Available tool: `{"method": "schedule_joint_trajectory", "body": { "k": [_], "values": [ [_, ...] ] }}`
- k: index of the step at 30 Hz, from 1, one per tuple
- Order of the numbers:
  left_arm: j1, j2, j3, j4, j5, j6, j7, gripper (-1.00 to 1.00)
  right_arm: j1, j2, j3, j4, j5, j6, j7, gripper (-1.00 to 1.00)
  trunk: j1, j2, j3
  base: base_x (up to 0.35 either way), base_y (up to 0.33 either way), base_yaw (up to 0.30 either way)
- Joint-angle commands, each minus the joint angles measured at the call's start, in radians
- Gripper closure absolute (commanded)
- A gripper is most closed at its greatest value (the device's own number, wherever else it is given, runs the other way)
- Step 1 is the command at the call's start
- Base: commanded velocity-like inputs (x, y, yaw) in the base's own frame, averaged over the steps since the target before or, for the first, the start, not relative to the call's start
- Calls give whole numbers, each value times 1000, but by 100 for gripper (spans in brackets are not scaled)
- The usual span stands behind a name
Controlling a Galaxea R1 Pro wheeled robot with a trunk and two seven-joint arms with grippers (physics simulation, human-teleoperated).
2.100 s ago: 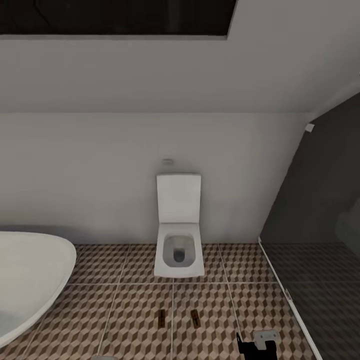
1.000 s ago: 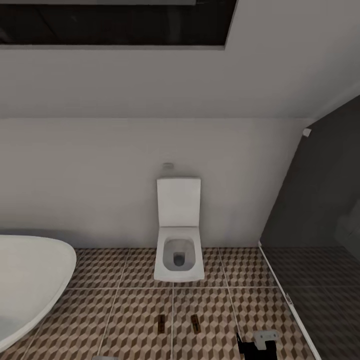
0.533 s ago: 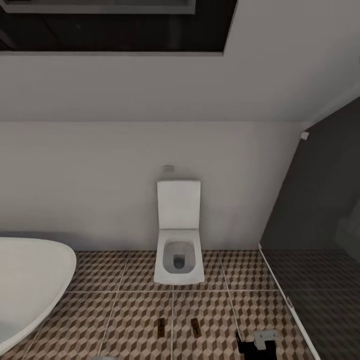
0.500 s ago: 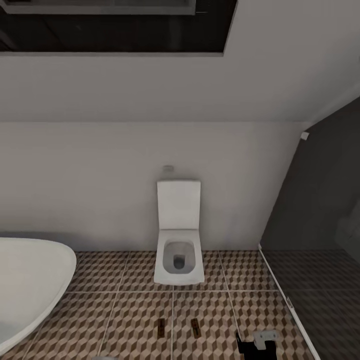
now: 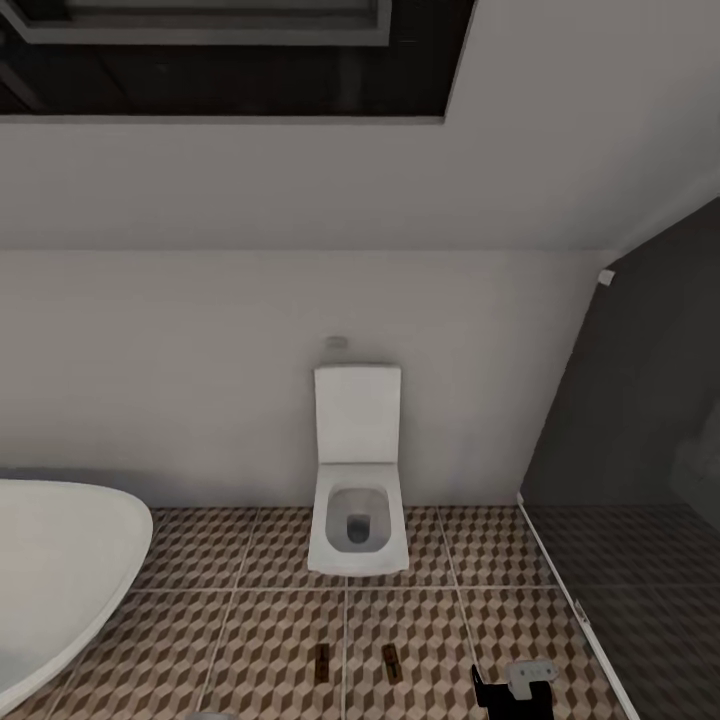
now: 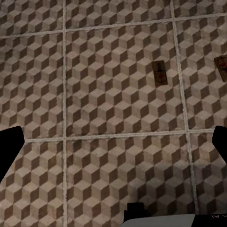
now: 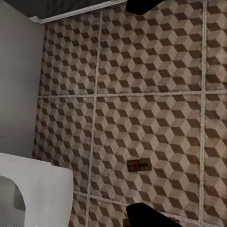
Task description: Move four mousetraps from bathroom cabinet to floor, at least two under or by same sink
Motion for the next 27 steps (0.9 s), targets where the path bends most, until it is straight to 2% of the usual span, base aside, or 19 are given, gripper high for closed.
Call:
{"method": "schedule_joint_trajectory", "body": {
  "k": [1, 8, 13, 16, 19, 24, 27],
  "values": [
    [-1, 0, -9, 0, 4, -3, 4, -100, -1, 0, 9, 1, -6, -3, -4, -100, 1, -2, -2, 0, 0, 0],
    [-1, -15, -9, 2, 4, -2, 4, -100, -1, 0, 9, 1, -5, 1, -5, -100, 1, -2, -1, 0, 0, 0],
    [-1, -15, -9, 25, 5, 0, 5, -100, -1, -7, 8, 2, -4, 9, -6, -100, 1, -2, -1, 0, 0, 0],
    [-1, 0, -9, 64, 6, 0, 6, -100, 0, -12, 9, 3, -3, 12, -6, -100, 1, -2, -1, 0, 0, 0],
    [-1, 29, -9, 78, 6, 0, 7, -100, 12, -28, 9, 4, -3, 12, -5, -100, 1, -2, -1, 0, 0, 0],
    [14, 45, -9, 83, 9, 0, 8, -100, 59, -39, 9, 5, -3, 10, -3, -100, 1, -2, -1, 0, 0, 0],
    [35, 51, -8, 84, 24, 0, 7, -100, 93, -41, 9, 5, -3, 5, -2, -100, 1, -2, -1, 0, 0, 0]
  ]
}}
